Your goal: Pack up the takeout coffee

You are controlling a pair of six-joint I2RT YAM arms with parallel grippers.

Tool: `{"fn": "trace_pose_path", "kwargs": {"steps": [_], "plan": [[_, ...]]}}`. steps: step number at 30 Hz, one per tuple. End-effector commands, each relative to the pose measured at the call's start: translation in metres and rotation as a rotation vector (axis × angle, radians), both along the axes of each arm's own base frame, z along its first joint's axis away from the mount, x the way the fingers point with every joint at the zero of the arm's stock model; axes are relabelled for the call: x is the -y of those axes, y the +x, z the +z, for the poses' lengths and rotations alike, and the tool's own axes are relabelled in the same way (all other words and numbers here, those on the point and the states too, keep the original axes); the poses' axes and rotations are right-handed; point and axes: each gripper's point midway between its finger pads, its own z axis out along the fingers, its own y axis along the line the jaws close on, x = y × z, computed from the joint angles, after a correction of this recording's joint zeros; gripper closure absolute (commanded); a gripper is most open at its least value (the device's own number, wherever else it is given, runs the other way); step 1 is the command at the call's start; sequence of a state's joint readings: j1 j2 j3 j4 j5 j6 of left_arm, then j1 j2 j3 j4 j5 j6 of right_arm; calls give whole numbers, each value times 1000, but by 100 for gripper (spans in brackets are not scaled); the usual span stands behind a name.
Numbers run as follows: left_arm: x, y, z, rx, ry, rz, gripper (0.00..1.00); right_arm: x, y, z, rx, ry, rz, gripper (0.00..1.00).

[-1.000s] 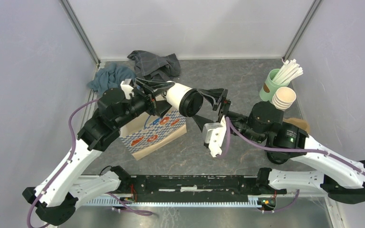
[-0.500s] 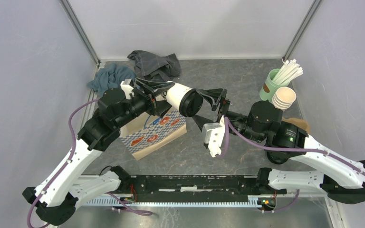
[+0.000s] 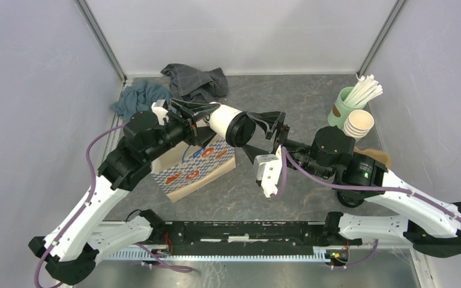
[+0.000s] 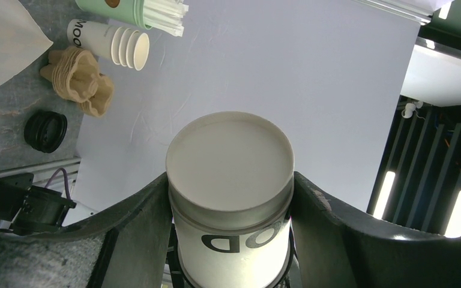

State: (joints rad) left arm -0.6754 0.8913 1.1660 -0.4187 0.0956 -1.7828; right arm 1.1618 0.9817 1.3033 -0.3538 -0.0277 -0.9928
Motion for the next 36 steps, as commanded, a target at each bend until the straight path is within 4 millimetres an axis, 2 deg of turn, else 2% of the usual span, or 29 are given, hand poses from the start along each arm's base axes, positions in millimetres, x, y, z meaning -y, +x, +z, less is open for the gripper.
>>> {"fn": "trace_pose_path", "kwargs": {"steps": [1,6,14,23,27,30,33,36], "plan": [[6,-10,15,55,-9,-60,61,-2,-2,32,36,98,20,6],[6,-11,16,55,-11,-62,62,-2,-4,34,38,100,30,5],[7,-11,15,51,-6,-69,62,-8,-7,29,27,67,60,18],[5,-11,11,39,2,-59,61,-1,-4,29,12,97,25,25],[3,-11,10,42,13,-48,50,3,2,30,-12,141,-22,30],[-2,-11,7,46,40,-29,37,12,11,29,-52,186,-91,30],[-13,-11,2,70,112,12,24,26,21,26,-110,228,-185,29],[-28,-9,-2,99,204,68,15,42,29,17,-162,250,-277,29]]}}
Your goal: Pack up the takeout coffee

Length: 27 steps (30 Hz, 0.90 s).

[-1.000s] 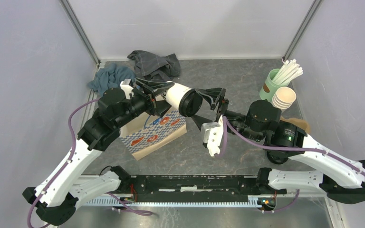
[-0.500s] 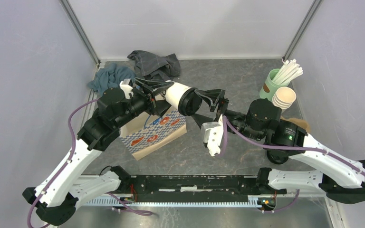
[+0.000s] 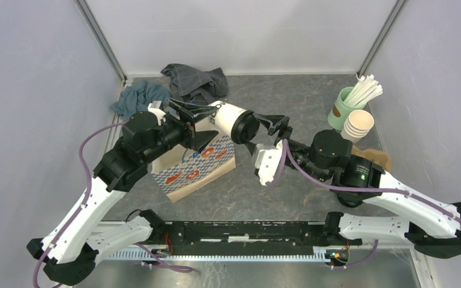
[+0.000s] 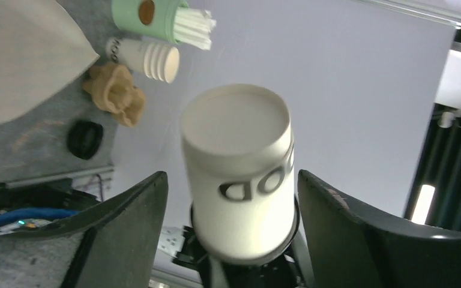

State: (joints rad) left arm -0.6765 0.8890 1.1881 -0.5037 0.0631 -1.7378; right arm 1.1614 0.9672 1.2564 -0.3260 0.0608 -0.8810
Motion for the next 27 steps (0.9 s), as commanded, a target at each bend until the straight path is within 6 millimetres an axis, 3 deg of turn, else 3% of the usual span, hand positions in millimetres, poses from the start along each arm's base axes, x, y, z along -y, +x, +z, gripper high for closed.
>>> {"fn": "trace_pose_path", "kwargs": {"steps": [1,6,8,13,15,17,23,25,27], "plan": [[-27,-8,6,115,163,56,13,40,19,27,-74,209,-212,29],[-29,-7,-9,112,207,57,11,48,7,27,-142,309,-172,30],[-31,-6,-7,140,230,60,10,52,12,22,-190,312,-221,31],[-54,-6,18,306,515,61,11,74,28,-1,-294,325,-408,38],[-68,-10,34,345,599,74,14,81,32,0,-330,350,-462,42],[-90,-19,37,333,687,103,18,84,34,6,-364,369,-499,45],[-173,-60,-8,100,866,262,16,93,40,12,-472,391,-627,48],[-179,-64,-20,82,884,269,9,91,40,11,-504,389,-645,49],[-175,-64,-32,45,878,258,9,88,40,11,-523,386,-641,49]]}}
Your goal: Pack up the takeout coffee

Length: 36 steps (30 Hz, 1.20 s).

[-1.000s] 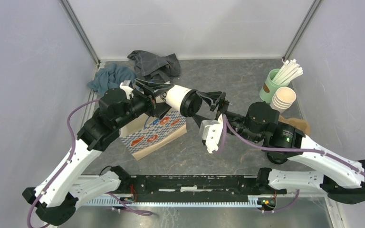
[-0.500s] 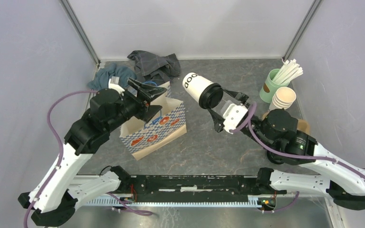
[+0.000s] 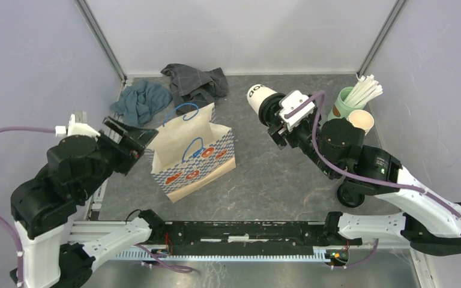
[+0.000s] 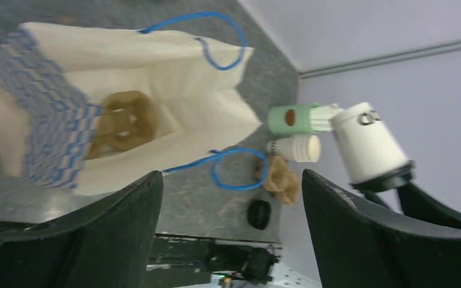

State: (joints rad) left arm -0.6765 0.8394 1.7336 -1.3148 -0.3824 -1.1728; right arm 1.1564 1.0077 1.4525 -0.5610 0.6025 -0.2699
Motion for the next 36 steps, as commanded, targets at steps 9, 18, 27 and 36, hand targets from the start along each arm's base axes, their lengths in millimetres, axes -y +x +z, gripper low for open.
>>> {"fn": "trace_pose_path", "kwargs": {"steps": [9,18,27,36], "plan": [[-31,23,-109,-275,468,124,5,11,-1,-3,-91,88,-85,48],[-47,43,-139,-360,695,186,31,1,-6,5,-90,76,-10,47],[-56,57,-150,-341,838,181,58,-13,-22,16,-83,75,136,51],[-15,95,-133,-85,822,-9,98,-32,-44,18,-103,28,321,52]]}}
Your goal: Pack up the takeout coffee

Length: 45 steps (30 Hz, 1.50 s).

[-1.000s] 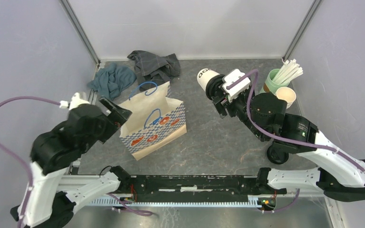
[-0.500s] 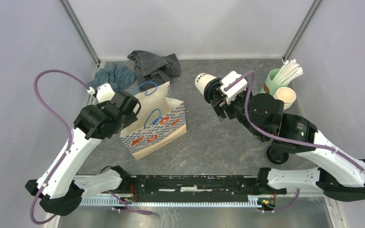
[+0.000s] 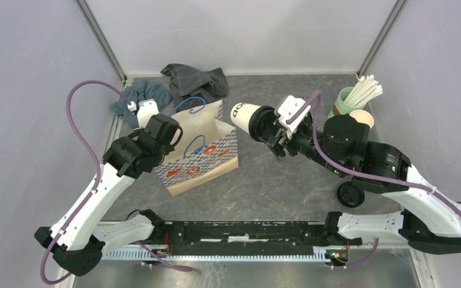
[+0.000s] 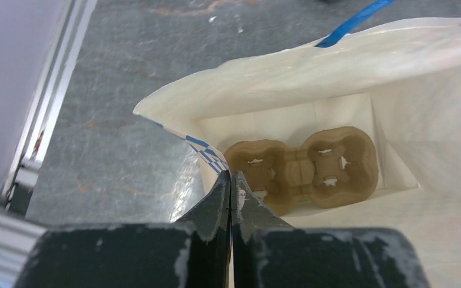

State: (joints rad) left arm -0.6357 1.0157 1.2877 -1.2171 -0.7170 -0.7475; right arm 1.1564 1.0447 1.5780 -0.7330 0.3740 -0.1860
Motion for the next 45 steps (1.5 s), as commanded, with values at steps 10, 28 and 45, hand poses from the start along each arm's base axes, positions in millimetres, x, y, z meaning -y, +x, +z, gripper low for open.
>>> {"fn": "trace_pose_path", "kwargs": {"steps": [10,28,45], "plan": [[88,48,50,361,-283,-380,98,-45,-33,22,-59,15,280,55],[82,30,18,619,-263,-517,98,-88,-14,-15,-171,-120,260,59],[81,26,5,707,-99,-644,98,-110,13,-103,-215,-357,118,62]]}}
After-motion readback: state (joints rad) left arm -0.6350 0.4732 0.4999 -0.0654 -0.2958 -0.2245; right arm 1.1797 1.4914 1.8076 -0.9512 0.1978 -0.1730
